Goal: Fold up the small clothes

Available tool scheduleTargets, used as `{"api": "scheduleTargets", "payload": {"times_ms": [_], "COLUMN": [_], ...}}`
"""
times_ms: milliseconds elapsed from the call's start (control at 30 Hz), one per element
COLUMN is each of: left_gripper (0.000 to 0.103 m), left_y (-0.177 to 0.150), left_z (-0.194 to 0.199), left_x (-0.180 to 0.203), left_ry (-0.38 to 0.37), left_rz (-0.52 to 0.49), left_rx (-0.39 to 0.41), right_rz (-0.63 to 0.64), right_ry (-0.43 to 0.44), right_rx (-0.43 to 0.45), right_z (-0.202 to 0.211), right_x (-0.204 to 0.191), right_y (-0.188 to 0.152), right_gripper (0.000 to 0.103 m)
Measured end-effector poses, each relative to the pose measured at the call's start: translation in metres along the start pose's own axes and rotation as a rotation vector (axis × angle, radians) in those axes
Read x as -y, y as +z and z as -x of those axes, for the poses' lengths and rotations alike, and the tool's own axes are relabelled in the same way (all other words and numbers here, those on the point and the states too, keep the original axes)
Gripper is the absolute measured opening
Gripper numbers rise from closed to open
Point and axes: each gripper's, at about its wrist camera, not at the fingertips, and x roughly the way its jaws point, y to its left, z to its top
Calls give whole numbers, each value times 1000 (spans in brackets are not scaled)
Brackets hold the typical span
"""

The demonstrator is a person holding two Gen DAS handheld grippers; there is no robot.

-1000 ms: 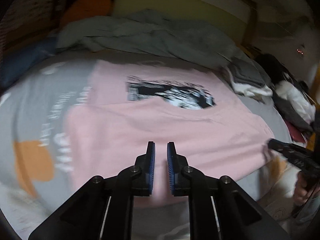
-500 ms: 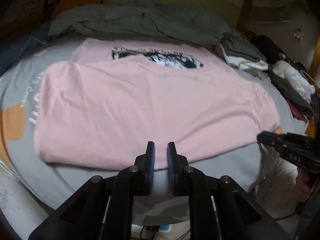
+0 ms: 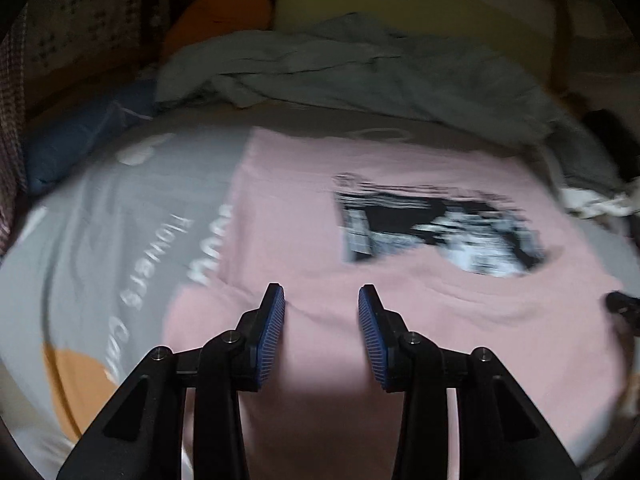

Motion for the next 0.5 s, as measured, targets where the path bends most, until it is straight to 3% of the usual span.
{"api": "scheduleTargets", "payload": {"times_ms": [67, 100, 167, 267, 367, 500], "left_gripper": [38, 38, 37, 37, 39, 51], "left_y": [1, 1, 3, -6, -19, -31], "left_z": [-27, -32, -31, -22, 2, 40], "left_x": [-10, -15, -18, -12, -13, -17], "left_ry": [51, 33, 37, 67, 39, -84], "left_rz": [-20, -6, 4, -34, -57, -23], "left_rx": [-63, -74, -75, -35, 28, 109], "right_rz": [-40, -61, -45, 0, -51, -65], "right_ry": [-100, -87, -89, -214, -166, -47], "right_rx": [-7, 10, 17, 50, 72, 159], "right_z": [-22, -26, -23, -23, -7, 32], "right_x": [17, 25, 25, 21, 29, 28], "right_y": [1, 1, 4, 2, -6, -25], "right_gripper": [35, 35, 35, 35, 35, 41]}}
